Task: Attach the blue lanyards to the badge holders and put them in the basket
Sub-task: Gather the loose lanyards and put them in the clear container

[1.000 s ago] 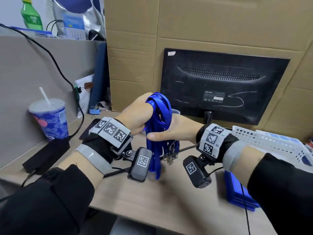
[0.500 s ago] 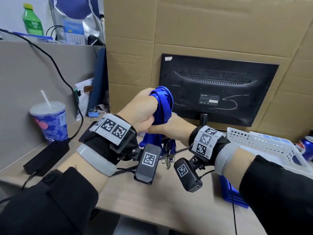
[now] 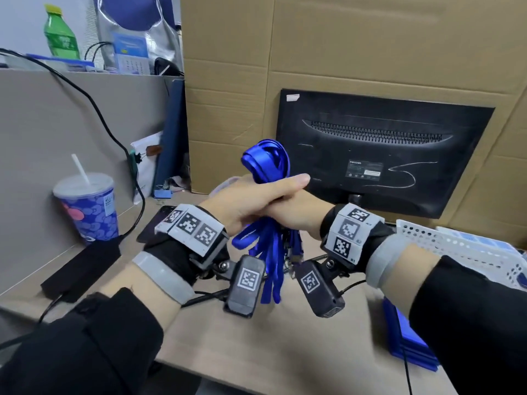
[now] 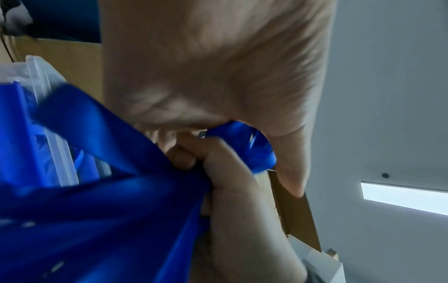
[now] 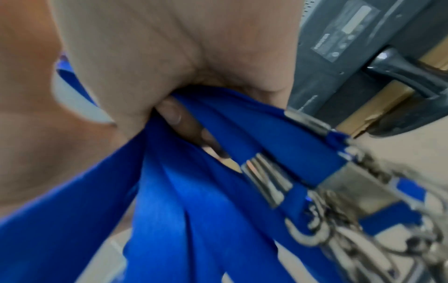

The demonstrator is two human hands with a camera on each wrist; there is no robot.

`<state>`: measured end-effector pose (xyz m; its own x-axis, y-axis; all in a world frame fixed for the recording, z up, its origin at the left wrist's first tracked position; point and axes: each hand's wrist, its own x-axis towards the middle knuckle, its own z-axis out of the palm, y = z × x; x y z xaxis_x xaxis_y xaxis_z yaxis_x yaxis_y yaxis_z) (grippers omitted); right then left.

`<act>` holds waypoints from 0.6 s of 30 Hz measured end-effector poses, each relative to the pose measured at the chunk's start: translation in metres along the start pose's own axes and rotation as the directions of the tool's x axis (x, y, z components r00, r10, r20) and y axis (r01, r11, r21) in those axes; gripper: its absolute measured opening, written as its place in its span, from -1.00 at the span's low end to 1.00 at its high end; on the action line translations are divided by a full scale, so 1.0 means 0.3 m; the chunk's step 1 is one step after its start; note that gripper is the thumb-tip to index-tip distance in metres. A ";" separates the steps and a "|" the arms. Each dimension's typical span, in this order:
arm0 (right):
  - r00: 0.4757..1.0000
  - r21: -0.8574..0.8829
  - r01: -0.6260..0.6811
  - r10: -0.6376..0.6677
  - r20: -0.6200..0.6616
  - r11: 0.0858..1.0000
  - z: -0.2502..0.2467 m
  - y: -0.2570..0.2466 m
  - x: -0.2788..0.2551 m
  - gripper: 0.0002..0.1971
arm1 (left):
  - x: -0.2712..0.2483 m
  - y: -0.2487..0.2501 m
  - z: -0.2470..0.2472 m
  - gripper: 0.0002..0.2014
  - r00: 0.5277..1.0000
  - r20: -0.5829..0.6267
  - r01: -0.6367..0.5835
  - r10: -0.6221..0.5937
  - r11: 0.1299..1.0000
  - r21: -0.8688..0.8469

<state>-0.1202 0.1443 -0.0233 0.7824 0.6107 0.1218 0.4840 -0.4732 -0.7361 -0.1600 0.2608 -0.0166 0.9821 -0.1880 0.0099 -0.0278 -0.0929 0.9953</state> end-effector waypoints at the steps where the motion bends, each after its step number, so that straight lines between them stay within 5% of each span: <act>1: 1.000 0.001 0.001 -0.001 0.015 1.000 0.006 0.011 0.018 -0.80 | 0.020 -0.011 0.000 -0.15 0.998 -0.054 0.006 -0.009 0.998 -0.057; 6: 1.000 0.154 -0.027 0.026 0.009 0.988 -0.021 0.011 0.026 -0.82 | 0.056 -0.034 -0.042 -0.72 0.959 -0.281 -0.099 0.042 0.977 -0.190; 10: 0.990 0.138 -0.090 0.073 0.121 0.986 -0.072 0.011 0.064 -0.68 | 0.080 -0.055 -0.106 -0.74 0.903 -0.429 -0.185 0.016 0.917 -0.355; 14: 0.959 0.105 -0.250 0.261 -0.109 0.963 -0.125 0.082 0.117 -0.80 | 0.117 -0.114 -0.196 -0.78 0.799 -0.597 -0.230 -0.071 0.882 -0.411; 18: 0.925 -0.214 -0.364 0.324 -0.200 0.906 -0.151 0.187 0.152 -0.86 | 0.158 -0.208 -0.248 -0.73 0.706 -0.688 -0.111 -0.167 0.933 -0.341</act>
<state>-0.0395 0.1168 -0.0288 0.9587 0.2842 0.0070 0.2375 -0.7872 -0.5691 -0.0978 0.3305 -0.0709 0.8262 0.5556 -0.0931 -0.0718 0.2678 0.9608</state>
